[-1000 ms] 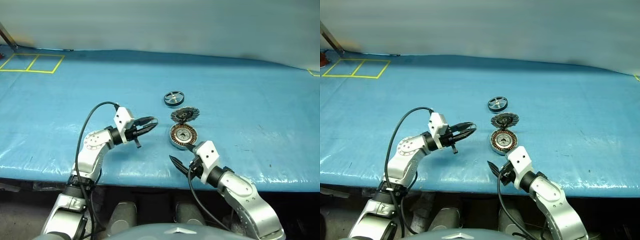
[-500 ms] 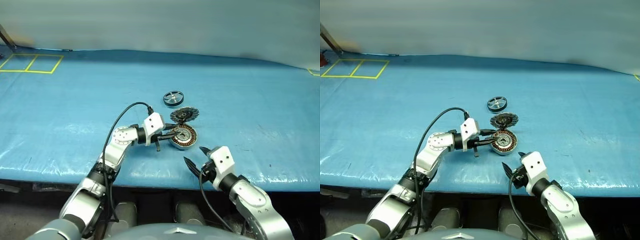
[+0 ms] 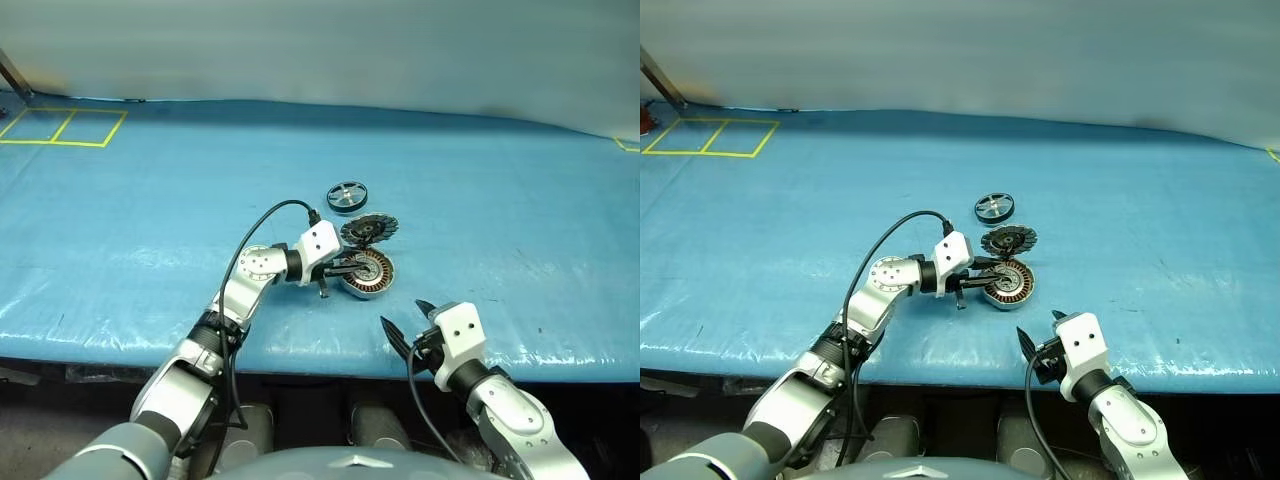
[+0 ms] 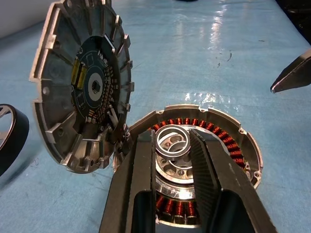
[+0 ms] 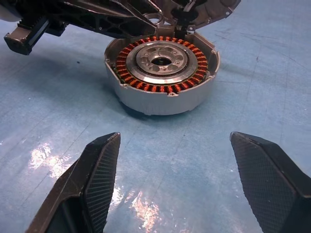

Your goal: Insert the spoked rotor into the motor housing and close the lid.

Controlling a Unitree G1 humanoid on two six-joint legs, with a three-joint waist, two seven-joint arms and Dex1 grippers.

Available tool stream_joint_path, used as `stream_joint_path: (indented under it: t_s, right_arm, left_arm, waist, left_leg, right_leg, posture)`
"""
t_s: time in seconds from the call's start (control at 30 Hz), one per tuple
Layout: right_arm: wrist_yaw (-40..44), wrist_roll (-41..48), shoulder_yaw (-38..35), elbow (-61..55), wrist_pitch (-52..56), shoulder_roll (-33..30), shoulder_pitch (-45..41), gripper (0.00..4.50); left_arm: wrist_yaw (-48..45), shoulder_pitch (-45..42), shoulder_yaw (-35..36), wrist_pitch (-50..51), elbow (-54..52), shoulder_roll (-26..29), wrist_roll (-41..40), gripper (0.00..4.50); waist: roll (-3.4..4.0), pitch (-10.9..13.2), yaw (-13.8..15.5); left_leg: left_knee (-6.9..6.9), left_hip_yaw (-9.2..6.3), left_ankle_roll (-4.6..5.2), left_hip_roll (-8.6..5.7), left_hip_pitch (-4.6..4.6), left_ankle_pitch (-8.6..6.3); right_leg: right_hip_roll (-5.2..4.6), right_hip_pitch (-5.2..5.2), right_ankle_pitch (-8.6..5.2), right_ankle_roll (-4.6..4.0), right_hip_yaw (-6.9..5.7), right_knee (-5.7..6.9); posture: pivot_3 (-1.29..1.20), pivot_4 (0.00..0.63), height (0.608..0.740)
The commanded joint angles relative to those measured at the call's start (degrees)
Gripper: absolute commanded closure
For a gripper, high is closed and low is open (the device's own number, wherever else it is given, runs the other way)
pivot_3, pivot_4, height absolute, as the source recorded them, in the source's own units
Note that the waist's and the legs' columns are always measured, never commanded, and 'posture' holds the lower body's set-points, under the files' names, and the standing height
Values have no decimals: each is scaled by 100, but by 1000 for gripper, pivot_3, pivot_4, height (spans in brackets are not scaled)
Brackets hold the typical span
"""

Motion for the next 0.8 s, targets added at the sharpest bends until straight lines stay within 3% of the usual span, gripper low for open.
stream_joint_path:
  t_s: [0.03, 0.2, 0.8]
  right_arm:
    - [-57, -59, -127, -112, -61, -33, -24, 699]
    - [-86, -175, 8, -30, -48, -1, -104, 699]
    - [-119, -422, 224, 82, -42, -2, -107, 699]
  left_arm:
    - [-82, -176, 46, 433, -171, -71, -104, 3827]
    - [36, -395, 89, 1350, -152, -179, -118, 3827]
    - [-107, -299, -330, 1081, -158, -144, 221, 3827]
  waist:
    - [0, 0, 2]
    - [-1, 1, 0]
    - [-1, 0, 2]
  left_leg:
    - [-1, -1, 0, 0, 0, 0]
    - [1, -1, 0, 0, 0, 0]
    - [0, 0, 0, 0, 1, 0]
  right_leg:
    - [0, 0, -1, -1, 0, 0]
    - [0, 0, -1, 1, -1, 1]
    - [0, 0, -1, 1, 0, 1]
  posture:
    - [0, 150, 740]
    - [0, 150, 740]
    - [0, 150, 740]
